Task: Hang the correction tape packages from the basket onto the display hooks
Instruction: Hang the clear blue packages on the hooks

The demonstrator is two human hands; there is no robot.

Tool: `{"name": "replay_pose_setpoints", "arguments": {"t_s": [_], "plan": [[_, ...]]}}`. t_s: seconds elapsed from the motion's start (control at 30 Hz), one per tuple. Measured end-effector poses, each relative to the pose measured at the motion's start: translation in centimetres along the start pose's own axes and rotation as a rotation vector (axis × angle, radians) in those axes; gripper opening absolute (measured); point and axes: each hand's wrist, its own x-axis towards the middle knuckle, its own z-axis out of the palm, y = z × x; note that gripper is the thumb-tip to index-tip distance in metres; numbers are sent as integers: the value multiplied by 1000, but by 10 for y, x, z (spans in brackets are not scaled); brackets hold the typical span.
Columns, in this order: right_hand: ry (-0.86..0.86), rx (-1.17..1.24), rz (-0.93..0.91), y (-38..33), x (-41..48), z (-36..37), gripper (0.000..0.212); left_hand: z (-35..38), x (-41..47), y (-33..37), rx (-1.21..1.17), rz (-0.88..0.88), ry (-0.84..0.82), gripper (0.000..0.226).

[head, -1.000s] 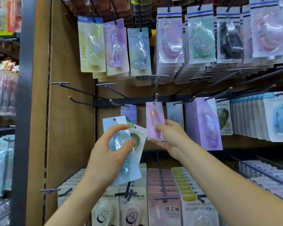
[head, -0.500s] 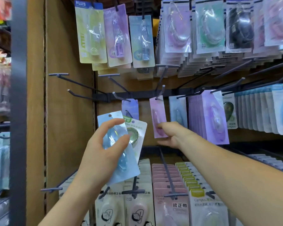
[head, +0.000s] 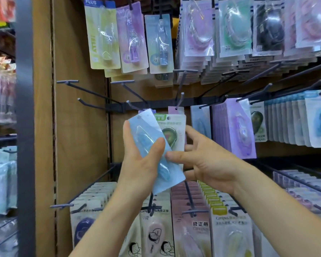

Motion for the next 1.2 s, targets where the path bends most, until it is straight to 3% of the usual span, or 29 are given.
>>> {"name": "replay_pose_setpoints", "arguments": {"t_s": [0.1,0.27,0.4,0.53,0.67,0.77,0.93,1.1,1.2], "plan": [[147,-62,-156,6,-5,6,69,4,1,1,-24,-11,-34,36],[300,-143,-306,14,-13,4,98,8,-2,7,47,-34,-55,66],[400,-163,-369,15,-18,3,72,9,-6,12,180,24,-10,72],[489,-165,-397,16,-20,-3,59,9,-10,15,228,-4,-159,85],[511,-207,-386,18,-26,-10,43,9,-13,17,243,-28,-214,81],[501,-278,-408,14,-32,-16,32,11,-17,15,314,-38,-197,87],[434,-414,-386,4,-43,-28,27,18,-26,18,348,-96,-270,63],[452,-338,-338,1,-47,-42,7,23,-29,22,237,-107,-276,67],[331,-320,-279,-1,-50,-45,16,29,-29,24,144,-129,-256,66]]}}
